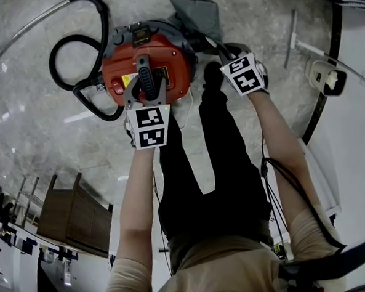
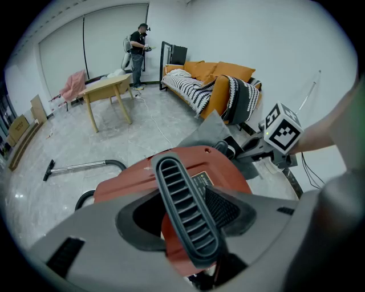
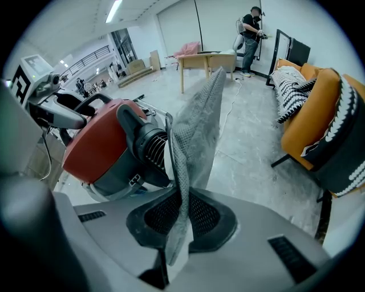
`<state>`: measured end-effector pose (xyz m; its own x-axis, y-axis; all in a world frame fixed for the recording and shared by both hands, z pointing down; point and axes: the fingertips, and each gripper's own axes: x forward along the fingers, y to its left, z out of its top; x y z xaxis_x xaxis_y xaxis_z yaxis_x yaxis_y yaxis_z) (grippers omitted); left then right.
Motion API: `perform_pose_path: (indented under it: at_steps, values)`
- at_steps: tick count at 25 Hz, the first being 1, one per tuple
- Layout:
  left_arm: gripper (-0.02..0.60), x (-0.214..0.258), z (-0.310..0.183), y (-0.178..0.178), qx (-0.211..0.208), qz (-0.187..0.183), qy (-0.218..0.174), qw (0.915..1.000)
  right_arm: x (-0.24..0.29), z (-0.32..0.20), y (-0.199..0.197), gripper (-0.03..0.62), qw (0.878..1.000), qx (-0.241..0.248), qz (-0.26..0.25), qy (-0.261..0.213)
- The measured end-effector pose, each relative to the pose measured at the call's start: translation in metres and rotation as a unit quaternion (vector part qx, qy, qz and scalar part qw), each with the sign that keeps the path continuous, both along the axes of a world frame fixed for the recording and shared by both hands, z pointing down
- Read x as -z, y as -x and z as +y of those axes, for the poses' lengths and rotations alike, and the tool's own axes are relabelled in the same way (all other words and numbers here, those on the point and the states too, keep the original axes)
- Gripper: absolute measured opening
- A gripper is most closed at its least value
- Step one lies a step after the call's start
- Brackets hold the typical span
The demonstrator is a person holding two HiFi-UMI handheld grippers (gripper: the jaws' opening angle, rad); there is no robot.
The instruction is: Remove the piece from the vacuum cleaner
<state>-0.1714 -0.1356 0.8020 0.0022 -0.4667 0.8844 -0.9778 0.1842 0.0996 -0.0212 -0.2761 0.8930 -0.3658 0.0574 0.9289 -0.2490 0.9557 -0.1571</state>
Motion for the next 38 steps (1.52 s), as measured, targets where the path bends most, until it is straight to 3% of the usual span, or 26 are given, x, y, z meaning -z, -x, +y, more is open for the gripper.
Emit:
perform_pose_path:
  at_steps: [18,33,38]
  values:
    - [0.219,-0.001,0.0,0.0,0.001,-0.004,-0.003,1.0,-0.005,-0.009,-0.001,0.029,1.0,0.019,0.01,-0.021]
    - [0.219,-0.001,0.001,0.001,0.002,-0.008,-0.002,1.0,-0.01,-0.021,0.001,0.031,1.0,-0.004,0.011,-0.017]
    - [0.219,0.0,0.0,0.0,0.002,-0.007,-0.003,1.0,-0.02,-0.043,-0.029,0.021,0.997,-0.052,0.053,-0.025]
